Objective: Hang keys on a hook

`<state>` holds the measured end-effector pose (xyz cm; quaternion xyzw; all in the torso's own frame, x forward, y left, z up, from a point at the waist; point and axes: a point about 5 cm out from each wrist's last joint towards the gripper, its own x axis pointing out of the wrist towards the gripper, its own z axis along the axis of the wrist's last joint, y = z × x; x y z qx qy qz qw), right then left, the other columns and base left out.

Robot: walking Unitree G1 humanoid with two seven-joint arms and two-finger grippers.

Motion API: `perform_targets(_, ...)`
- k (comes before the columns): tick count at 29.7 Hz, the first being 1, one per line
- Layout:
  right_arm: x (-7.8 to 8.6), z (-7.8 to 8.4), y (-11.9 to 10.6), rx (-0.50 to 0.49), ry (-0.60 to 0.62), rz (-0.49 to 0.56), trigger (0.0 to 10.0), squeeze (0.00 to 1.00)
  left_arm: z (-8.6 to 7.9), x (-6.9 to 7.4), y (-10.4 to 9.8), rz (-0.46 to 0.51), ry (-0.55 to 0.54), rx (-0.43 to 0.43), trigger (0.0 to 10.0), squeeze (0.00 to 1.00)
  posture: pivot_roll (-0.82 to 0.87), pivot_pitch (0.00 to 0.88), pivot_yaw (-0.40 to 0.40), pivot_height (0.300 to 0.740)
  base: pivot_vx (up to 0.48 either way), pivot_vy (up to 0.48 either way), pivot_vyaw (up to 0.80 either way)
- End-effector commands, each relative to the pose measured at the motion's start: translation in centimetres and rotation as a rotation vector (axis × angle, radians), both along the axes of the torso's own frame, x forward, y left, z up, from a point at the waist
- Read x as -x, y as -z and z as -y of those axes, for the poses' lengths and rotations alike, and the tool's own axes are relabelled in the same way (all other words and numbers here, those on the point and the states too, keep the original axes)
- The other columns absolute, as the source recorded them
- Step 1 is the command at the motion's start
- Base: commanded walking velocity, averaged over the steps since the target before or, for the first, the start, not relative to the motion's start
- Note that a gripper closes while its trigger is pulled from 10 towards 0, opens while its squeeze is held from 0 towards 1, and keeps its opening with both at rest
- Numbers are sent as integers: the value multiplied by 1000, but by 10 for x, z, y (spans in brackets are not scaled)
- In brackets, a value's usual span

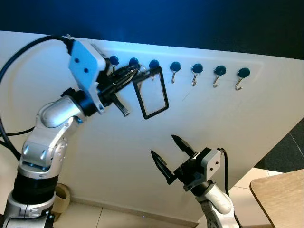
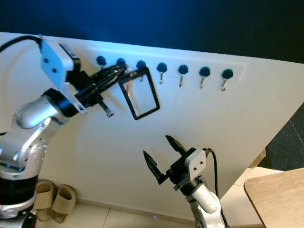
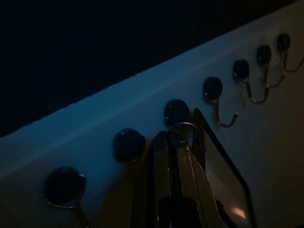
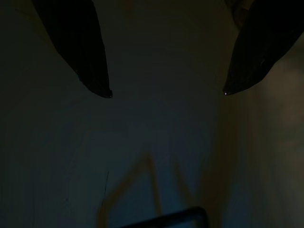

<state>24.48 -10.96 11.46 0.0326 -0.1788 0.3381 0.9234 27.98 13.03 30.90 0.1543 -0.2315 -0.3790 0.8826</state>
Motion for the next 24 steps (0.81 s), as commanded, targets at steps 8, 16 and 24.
perform_targets(8, 1, 0, -2, -11, 1, 0, 10000, 0, 2, 0, 14, -32, -15, -126, 10000, 0, 41, 64, -21, 740, 0, 0, 0)
perform_targets(16, 1, 0, -3, -11, 0, -2, 10000, 0, -7, -5, 15, -26, -77, -163, 10000, 0, 43, 64, -23, 740, 0, 0, 0)
perform_targets(24, 1, 0, -3, -12, 1, -2, 10000, 0, -11, -1, 18, -33, -49, -199, 10000, 0, 42, 64, -21, 740, 0, 0, 0)
